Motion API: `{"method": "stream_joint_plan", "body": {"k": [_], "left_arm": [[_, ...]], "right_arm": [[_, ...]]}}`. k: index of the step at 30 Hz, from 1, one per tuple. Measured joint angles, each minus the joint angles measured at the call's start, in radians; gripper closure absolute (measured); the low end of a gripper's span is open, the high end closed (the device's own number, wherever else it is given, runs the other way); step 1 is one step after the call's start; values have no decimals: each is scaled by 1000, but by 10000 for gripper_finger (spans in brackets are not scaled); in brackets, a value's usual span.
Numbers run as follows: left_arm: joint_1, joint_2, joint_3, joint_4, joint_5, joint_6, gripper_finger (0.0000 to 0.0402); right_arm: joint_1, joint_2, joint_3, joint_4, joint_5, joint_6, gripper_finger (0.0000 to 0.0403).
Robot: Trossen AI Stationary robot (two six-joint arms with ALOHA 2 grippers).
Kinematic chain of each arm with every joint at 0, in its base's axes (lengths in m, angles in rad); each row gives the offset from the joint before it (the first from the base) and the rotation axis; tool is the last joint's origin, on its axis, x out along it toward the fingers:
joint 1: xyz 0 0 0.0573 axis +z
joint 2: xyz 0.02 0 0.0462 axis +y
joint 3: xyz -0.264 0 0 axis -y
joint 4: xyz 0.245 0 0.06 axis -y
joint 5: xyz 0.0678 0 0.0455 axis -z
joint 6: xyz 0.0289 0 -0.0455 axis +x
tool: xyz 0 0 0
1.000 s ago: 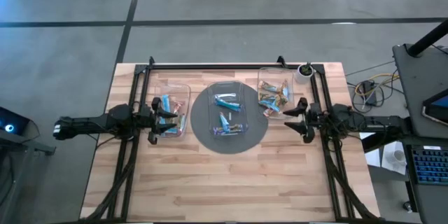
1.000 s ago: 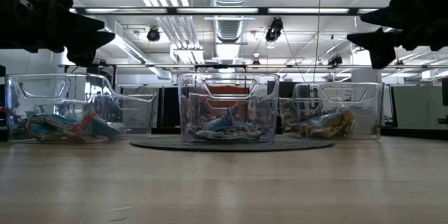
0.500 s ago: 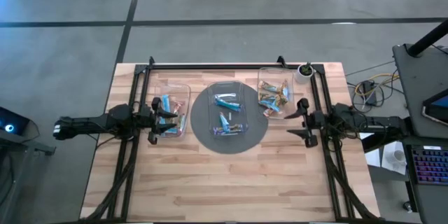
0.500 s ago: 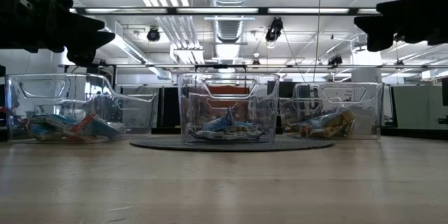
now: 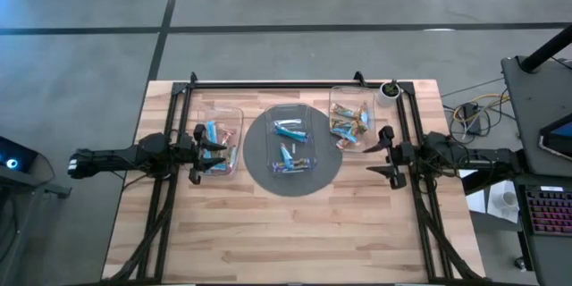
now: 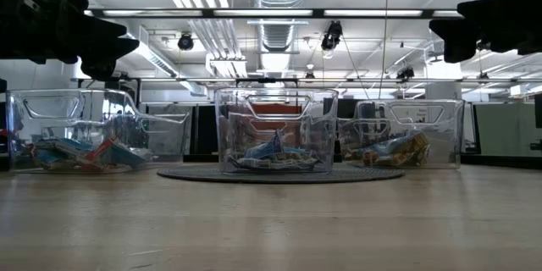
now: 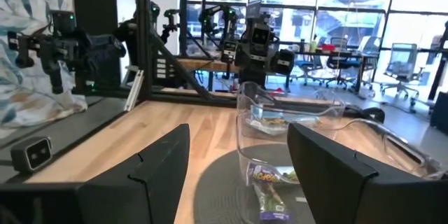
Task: Pick and place Granola Bars by type
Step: Return to Home Position
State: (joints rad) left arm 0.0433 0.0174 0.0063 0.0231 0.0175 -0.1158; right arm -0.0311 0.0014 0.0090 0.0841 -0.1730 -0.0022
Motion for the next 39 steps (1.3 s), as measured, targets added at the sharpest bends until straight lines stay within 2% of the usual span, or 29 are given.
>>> {"method": "stream_joint_plan", "body": {"k": [39], "left_arm": [[0, 0, 0, 0, 0, 0, 239]], "right_arm": [[0, 2, 0, -1, 1, 28, 170]]}}
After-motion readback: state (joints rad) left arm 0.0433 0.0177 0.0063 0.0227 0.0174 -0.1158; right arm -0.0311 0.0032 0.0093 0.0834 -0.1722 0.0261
